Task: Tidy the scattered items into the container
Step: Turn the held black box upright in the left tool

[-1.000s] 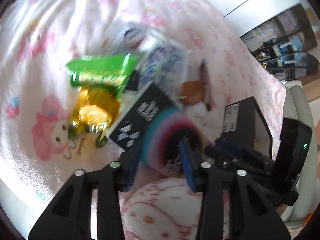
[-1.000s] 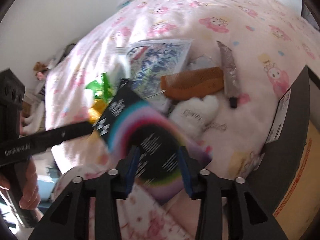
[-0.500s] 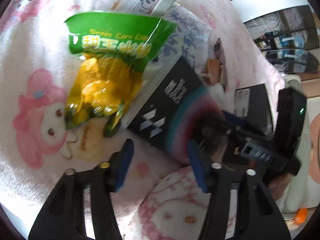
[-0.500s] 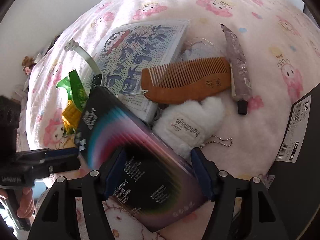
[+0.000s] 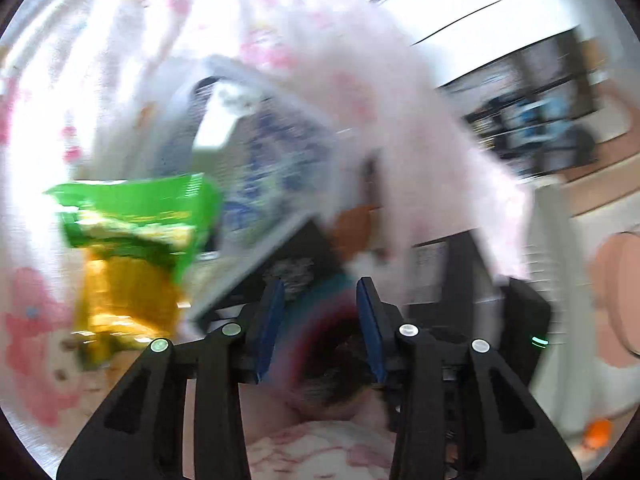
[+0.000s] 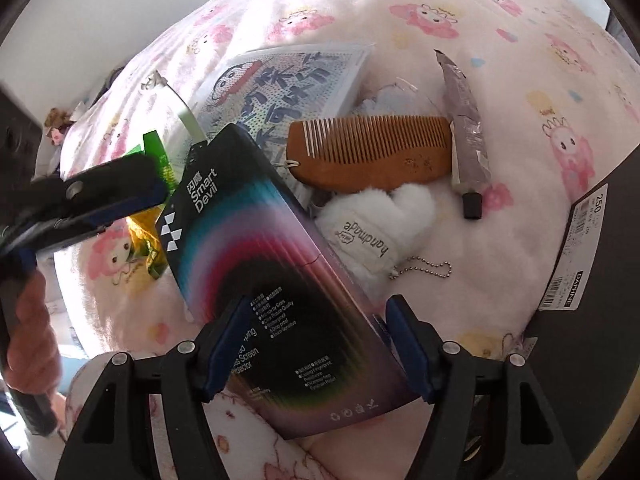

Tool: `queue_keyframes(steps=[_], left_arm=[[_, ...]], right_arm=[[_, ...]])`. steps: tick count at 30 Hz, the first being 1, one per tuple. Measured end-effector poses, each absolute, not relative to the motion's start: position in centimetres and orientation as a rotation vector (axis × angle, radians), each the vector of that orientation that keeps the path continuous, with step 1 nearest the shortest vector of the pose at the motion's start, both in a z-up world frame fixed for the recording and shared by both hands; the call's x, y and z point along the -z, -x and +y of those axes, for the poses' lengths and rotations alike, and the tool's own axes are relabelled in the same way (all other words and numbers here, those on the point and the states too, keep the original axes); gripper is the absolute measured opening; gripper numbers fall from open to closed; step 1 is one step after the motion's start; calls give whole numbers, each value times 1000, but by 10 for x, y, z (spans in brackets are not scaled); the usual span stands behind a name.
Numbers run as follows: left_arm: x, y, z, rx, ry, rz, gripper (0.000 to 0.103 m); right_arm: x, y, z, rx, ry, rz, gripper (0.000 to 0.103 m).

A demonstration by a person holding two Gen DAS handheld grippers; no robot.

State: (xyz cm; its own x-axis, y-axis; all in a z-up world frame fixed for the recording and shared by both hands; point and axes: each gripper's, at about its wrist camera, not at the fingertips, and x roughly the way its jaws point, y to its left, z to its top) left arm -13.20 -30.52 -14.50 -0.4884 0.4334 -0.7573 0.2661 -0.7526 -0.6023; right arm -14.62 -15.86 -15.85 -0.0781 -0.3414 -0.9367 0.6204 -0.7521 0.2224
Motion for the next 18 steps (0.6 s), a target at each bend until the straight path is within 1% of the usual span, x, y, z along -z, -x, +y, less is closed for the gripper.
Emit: queue_keyframes(steps=[1, 4, 8, 10, 12, 16, 18], left_arm=[[147, 126, -303, -2404, 1546, -1040, 37], [162, 103, -308, -2338, 1617, -1084, 37], [178, 84, -320, -2298, 1660, -1137, 37], [185, 86, -323, -2254, 1642, -1185, 37], [185, 92, -322, -2250, 1606, -1186, 37], [180, 115, -315, -2325, 1607, -1107, 39], [168, 128, -319, -2366, 1548, -1099, 39]], right_arm=[[161, 146, -160, 1913, -1552, 333, 68], [162, 142, -160, 1936, -1520, 367, 68], [163, 146, -161, 1929, -1533, 364, 68], [163, 148, -161, 1928, -1532, 367, 68], [163, 144, -161, 1924, -1527, 379, 68], [162, 144, -159, 1918, -1545, 395, 69], [159, 149, -162, 1908, -1548, 379, 69]])
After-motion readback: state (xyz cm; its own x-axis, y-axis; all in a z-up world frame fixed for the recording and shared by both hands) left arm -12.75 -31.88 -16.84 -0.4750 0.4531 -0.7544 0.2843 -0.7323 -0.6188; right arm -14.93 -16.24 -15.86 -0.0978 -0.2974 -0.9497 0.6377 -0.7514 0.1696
